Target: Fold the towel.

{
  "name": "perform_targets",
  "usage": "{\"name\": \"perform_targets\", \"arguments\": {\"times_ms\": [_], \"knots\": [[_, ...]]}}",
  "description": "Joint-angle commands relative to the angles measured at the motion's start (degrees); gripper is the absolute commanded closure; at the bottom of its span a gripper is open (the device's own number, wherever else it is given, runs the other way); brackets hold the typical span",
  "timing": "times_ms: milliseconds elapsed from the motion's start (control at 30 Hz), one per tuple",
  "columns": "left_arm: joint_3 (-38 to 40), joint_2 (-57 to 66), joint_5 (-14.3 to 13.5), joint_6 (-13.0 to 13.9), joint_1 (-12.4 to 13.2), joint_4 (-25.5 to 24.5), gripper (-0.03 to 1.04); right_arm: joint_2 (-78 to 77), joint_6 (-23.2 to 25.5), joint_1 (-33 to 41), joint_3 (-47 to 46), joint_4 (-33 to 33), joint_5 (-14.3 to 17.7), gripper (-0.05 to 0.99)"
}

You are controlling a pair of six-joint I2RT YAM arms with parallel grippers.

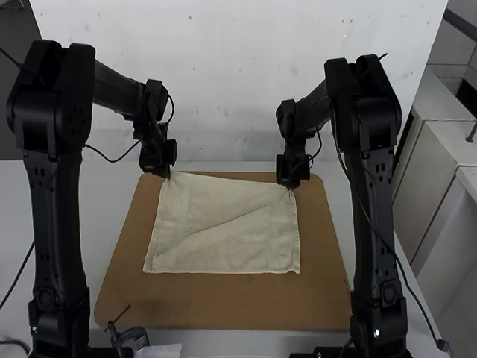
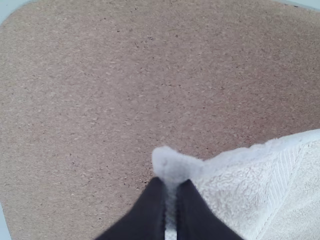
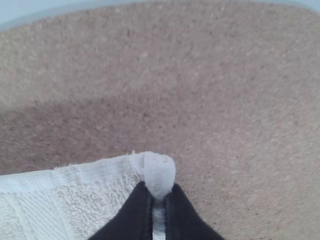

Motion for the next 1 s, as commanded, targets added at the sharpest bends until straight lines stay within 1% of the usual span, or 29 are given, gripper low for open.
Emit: {"name": "perform_targets", "arguments": {"times_ms": [0,67,267,467,633,800,867,967], "knots": [[0.2,-3.2,-1.3,-2.5,1.2,0.1,0.99,-7.0,-0.1,-1.0,3.0,1.5,2.4,0.92],[-0.2,-4.0,-1.3,-2.7,1.5,0.0,0.99,-8.3,0.0,-1.0,3.0,1.6,2.3,0.92],[-2.4,-5.8,-1.6,-2.7,1.2,-0.2,0.99,-10.9,-0.1,-0.7,0.7,1.5,2.1,0.92],[-10.0,-11.3,-1.5,-2.2,-0.9,-0.2,0.99,-15.4,-0.4,-0.5,-7.4,3.2,1.4,0.92],[-16.6,-16.5,-1.8,-2.2,-4.0,0.2,0.99,-20.0,-1.4,0.1,-14.9,5.1,0.6,0.92],[-23.2,-22.3,-1.7,-2.6,-6.4,0.4,0.99,-24.9,-2.5,0.9,-22.2,6.3,0.4,0.92],[-25.5,-23.8,-1.7,-2.7,-6.6,0.9,0.99,-26.8,-2.9,1.3,-24.8,6.7,0.3,0.92],[-28.3,-26.3,-1.8,-2.7,-6.0,0.9,0.99,-30.7,-3.8,2.3,-29.2,7.4,0.1,0.92]]}}
